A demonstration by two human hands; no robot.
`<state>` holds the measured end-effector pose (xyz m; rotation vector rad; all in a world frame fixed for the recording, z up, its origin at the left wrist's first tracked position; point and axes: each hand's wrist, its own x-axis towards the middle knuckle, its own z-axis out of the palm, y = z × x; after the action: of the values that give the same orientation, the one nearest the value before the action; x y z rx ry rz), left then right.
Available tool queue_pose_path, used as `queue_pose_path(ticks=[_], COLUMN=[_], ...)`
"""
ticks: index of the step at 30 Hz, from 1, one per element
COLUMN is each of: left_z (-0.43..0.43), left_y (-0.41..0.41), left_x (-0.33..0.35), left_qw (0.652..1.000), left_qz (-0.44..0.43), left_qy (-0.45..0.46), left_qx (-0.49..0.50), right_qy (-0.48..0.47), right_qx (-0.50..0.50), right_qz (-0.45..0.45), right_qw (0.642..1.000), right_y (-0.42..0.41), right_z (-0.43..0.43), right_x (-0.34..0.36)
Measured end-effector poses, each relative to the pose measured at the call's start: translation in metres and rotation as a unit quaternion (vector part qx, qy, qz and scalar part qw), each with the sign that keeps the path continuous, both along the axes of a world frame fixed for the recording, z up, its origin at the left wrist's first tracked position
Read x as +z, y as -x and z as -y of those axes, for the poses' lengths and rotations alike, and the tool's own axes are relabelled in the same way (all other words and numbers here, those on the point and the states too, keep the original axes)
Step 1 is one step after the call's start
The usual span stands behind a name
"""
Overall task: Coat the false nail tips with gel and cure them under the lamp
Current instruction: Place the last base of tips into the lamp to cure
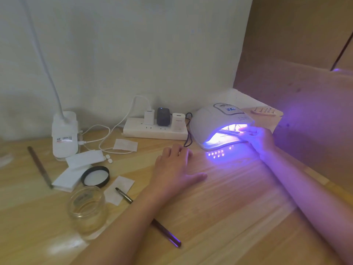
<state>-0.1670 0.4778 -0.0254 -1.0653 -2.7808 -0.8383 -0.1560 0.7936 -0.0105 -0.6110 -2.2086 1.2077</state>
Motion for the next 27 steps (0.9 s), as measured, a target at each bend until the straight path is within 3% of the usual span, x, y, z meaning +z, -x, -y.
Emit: queue_pose_path(ticks=[3,6,10,12,15,22,27], left_z=[0.0,0.0,-0.001,-0.001,-0.001,-0.002,-0.001], left_y=[0.001,0.001,0.002,0.002,0.002,0.003,0.001], left_x=[0.0,-0.001,-0.002,-0.002,-0.003,-0.002,-0.001], left_qw=[1.0,1.0,1.0,1.0,1.0,1.0,1.0], left_qz=[-0.001,-0.003,-0.005,-0.011,-0.014,-0.014,-0.004], left_qy=[0.001,0.003,0.004,0.013,0.014,0.015,0.002], left_qx=[0.001,0.001,0.0,0.0,0.0,0.003,0.004], right_qy=[0.041,0.022,-0.189,-0.308,-0.396,-0.451,-0.449], right_qx=[-0.013,-0.011,0.004,0.027,0.031,0.015,0.019], right_qz=[-0.015,-0.015,0.007,0.081,0.17,0.218,0.228], right_qw=[0.999,1.0,0.982,0.947,0.902,0.866,0.864], right_y=[-0.007,-0.02,-0.027,-0.024,-0.012,-0.004,-0.021], right_z=[0.004,0.004,0.014,0.021,0.028,0.031,0.033], right_x=[0.0,0.005,0.011,0.01,0.01,0.009,0.004])
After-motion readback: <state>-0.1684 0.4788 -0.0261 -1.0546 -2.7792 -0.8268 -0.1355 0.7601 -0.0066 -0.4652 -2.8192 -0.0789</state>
